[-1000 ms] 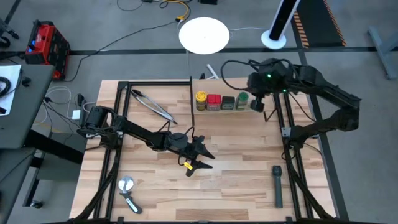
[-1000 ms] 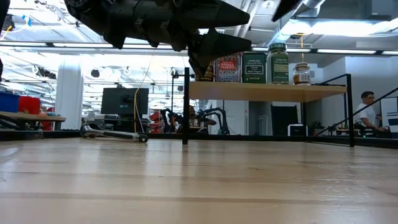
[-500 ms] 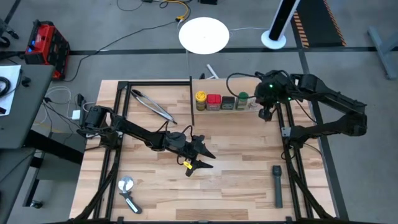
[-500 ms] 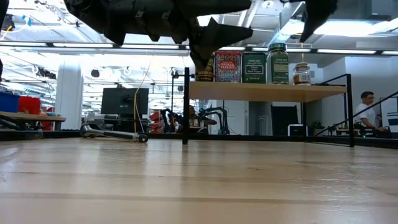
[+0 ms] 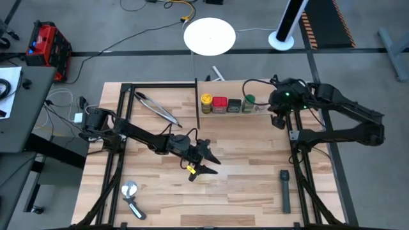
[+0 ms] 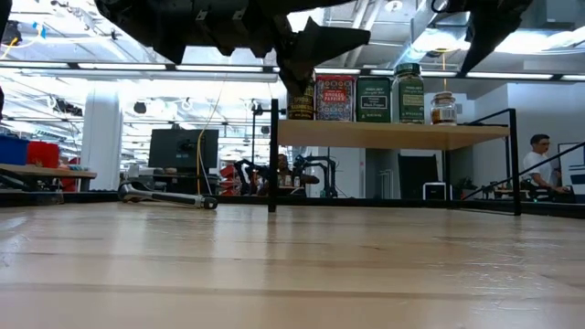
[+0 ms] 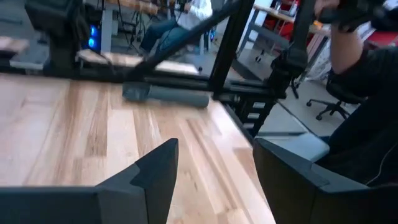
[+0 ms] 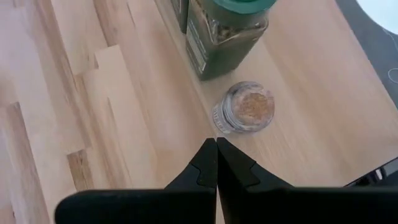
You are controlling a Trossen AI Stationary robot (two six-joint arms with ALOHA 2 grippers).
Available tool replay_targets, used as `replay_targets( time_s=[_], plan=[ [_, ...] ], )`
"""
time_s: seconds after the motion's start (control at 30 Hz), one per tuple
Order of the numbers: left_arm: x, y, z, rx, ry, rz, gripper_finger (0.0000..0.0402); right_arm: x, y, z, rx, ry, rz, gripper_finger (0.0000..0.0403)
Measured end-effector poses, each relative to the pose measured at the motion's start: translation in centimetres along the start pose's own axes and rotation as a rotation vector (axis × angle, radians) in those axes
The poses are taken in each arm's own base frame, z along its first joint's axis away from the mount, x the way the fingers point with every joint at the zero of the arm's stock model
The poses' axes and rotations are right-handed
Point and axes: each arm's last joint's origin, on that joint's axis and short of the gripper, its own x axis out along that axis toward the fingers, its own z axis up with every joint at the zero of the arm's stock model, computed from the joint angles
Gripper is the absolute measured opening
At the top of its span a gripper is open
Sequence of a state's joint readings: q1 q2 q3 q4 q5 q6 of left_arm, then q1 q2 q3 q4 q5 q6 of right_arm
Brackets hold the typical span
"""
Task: Shelf spices
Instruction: Remove the brown seasoning bottle from the shelf
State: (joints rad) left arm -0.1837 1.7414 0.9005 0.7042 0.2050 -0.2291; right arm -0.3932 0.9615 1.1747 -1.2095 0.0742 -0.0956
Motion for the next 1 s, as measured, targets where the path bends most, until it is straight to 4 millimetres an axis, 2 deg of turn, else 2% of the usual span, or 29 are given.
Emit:
replay_targets(
  time_s=[0.17, 0.47, 0.6, 0.77, 1.0],
  plan=[
    [-1.2, -0.5, 1.5, 0.026, 0.005, 0.032, 0.0201, 0.2, 0.6, -0.7, -0.009, -0.062, 0.014, 0.0005],
    [-5.0, -1.2, 4.0, 0.075, 0.109, 0.297, 0.0201, 1.1, 2.0, -0.4, -0.044, -0.117, 0.064, 0.0006],
    [-6.7, -2.5, 5.5, 0.084, 0.085, 0.302, 0.0201, 1.2, 2.8, -0.2, -0.082, -0.145, 0.092, 0.0006],
    [-8.8, -4.4, 7.2, 0.180, 0.045, 0.308, 0.0201, 0.9, 4.0, 0.2, -0.136, -0.209, 0.139, 0.0006],
    [-10.6, -5.4, 7.9, 0.200, 0.044, 0.366, 0.0201, 0.2, 5.9, 0.8, -0.224, -0.316, 0.219, 0.0006]
  ],
)
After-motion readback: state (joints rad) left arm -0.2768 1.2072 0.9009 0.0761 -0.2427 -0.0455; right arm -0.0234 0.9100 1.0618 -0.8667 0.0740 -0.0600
